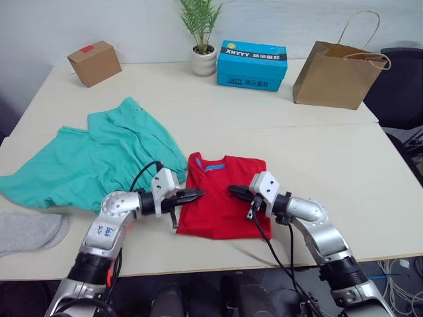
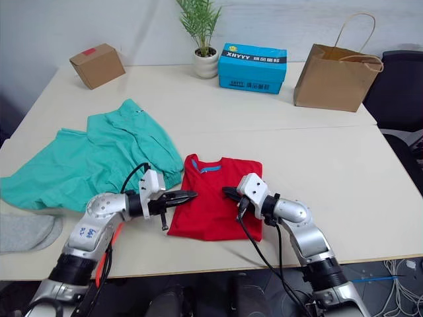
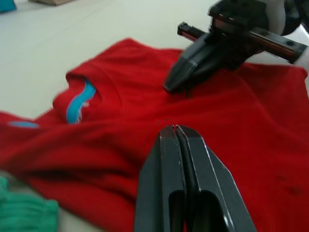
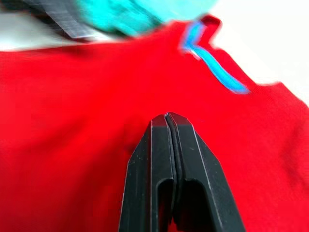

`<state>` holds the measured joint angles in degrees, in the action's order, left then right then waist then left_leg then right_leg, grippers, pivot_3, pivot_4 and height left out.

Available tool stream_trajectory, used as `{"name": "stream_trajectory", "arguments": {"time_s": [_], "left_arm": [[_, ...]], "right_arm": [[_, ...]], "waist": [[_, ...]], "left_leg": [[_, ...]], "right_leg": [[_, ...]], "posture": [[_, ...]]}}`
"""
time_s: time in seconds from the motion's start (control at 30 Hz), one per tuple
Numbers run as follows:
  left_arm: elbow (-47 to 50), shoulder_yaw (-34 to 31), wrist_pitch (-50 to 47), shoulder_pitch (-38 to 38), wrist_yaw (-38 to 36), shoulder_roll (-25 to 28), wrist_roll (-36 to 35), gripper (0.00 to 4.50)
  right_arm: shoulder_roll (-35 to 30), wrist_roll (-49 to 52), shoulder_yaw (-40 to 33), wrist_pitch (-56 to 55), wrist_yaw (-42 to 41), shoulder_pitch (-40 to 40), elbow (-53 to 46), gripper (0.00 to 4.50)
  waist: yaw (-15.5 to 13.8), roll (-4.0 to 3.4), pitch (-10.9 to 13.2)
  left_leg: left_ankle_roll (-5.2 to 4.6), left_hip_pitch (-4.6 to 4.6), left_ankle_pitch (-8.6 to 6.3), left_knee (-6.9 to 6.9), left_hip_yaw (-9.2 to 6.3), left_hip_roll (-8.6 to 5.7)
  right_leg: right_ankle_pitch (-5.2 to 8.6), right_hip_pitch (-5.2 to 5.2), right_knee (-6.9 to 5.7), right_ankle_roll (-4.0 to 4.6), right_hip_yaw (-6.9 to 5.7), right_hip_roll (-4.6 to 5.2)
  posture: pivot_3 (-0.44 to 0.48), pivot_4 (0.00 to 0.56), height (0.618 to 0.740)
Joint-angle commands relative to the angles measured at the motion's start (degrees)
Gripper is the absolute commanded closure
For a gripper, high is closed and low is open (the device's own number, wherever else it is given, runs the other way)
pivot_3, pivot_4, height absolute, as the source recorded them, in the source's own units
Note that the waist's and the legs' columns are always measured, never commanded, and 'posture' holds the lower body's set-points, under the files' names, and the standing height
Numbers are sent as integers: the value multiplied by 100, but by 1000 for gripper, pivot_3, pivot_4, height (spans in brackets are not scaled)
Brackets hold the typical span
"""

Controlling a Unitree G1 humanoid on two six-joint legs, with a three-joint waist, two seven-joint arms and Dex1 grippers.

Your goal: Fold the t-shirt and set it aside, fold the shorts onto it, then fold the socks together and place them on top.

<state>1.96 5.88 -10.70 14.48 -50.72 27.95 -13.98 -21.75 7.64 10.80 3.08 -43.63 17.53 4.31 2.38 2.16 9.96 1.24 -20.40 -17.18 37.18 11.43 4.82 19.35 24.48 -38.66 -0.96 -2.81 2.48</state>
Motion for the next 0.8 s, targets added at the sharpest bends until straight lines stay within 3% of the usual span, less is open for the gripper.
{"name": "stream_trajectory", "arguments": {"time_s": [0.03,0.2,0.3,0.63,0.8], "left_arm": [[192,90,-104,-121,482,130,528,4458],[28,-136,-558,-240,1233,-25,681,4458],[133,-170,-754,-330,1256,52,629,4458],[747,-603,-903,-367,779,634,163,4458],[1232,-610,-1061,-15,187,327,-810,4458]], "right_arm": [[-109,-203,-134,-211,147,49,216,4500],[-146,-190,-422,-311,431,200,584,4500],[-190,-197,-533,-349,463,251,684,4500],[-140,-150,-663,-291,677,214,510,4500],[-59,316,-458,-498,33,-46,-181,4500]], "waist": [[-3,1,-1],[-8,3,-3],[-5,4,-3],[90,2,-2],[52,2,-1]], "left_leg": [[0,0,0,1,0,0],[-1,11,-1,1,0,0],[-2,13,0,0,0,0],[6,16,4,-14,2,3],[4,-1,2,-14,1,2]], "right_leg": [[0,0,0,0,0,0],[0,-12,-1,0,0,2],[-2,-13,-4,0,0,2],[-1,-8,-4,2,-1,0],[-1,1,6,1,-3,1]], "posture": [[0,150,740],[0,150,740],[0,150,740],[0,150,740],[0,150,740]]}}
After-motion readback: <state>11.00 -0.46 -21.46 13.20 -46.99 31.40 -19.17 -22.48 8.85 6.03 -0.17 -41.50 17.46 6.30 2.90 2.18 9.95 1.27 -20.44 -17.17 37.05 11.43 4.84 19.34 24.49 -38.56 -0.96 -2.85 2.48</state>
